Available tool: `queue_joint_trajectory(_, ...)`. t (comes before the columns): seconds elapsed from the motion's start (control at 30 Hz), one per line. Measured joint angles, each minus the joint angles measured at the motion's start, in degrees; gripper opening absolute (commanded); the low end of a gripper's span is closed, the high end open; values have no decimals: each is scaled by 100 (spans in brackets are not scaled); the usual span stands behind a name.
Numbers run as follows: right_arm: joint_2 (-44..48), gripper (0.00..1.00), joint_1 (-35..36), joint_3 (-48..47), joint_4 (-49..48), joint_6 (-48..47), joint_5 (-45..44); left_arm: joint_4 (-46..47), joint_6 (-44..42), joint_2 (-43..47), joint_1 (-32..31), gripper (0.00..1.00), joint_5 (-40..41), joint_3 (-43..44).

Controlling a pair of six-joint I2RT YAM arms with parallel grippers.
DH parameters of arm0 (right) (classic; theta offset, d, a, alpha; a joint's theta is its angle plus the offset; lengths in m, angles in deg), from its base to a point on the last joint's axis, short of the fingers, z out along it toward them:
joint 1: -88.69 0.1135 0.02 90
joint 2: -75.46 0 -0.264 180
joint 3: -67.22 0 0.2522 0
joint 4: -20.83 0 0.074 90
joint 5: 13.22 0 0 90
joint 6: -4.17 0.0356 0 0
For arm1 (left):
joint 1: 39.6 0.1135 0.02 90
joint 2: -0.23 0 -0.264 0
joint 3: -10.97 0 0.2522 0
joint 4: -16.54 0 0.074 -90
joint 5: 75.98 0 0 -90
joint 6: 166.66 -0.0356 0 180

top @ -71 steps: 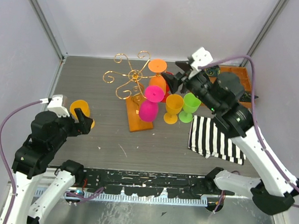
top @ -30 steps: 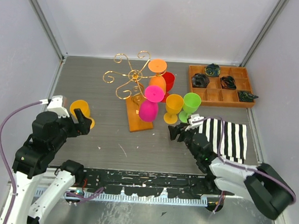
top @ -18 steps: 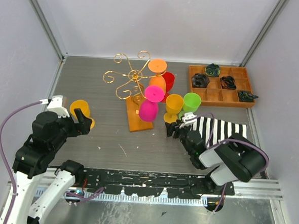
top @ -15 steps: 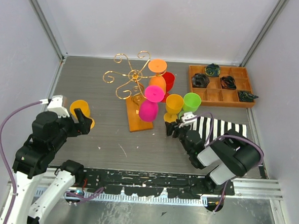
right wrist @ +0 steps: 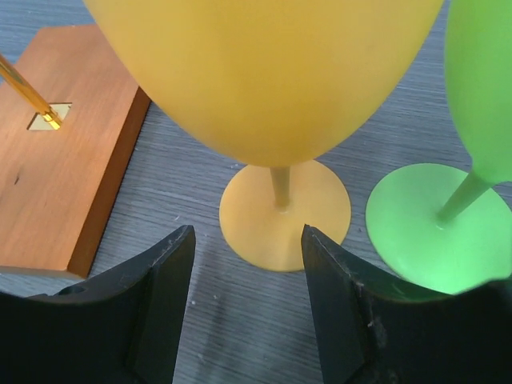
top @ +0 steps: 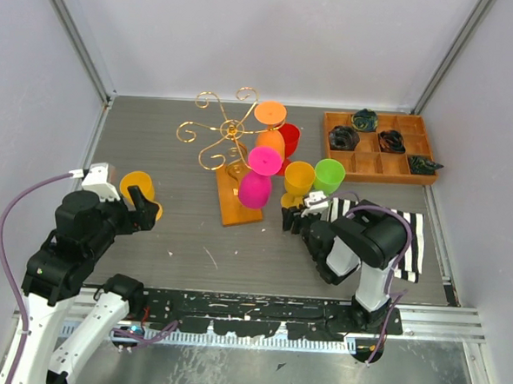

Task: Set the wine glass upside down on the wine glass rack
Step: Pick up the wine glass at the center of the board.

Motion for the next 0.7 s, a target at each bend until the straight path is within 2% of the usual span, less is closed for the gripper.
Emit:
queue_joint_trajectory(0.23,-247,59,0,-315,-59,-109,-116,7,-2,-7,0,88,-11,0)
queue_joint_trajectory(0.47,-511,51,-11,-413,-116,-153,-162,24,-2,-70,0,88,-28,0)
queue_joint_trajectory(0.6,-597,52,-11,-461,-118,-136,-188,26,-4,-87,0,88,-55,0)
queue_joint_trajectory(0.7,-640,56,-11,-520,-118,-68,-199,26,-4,-92,0,88,-59,0)
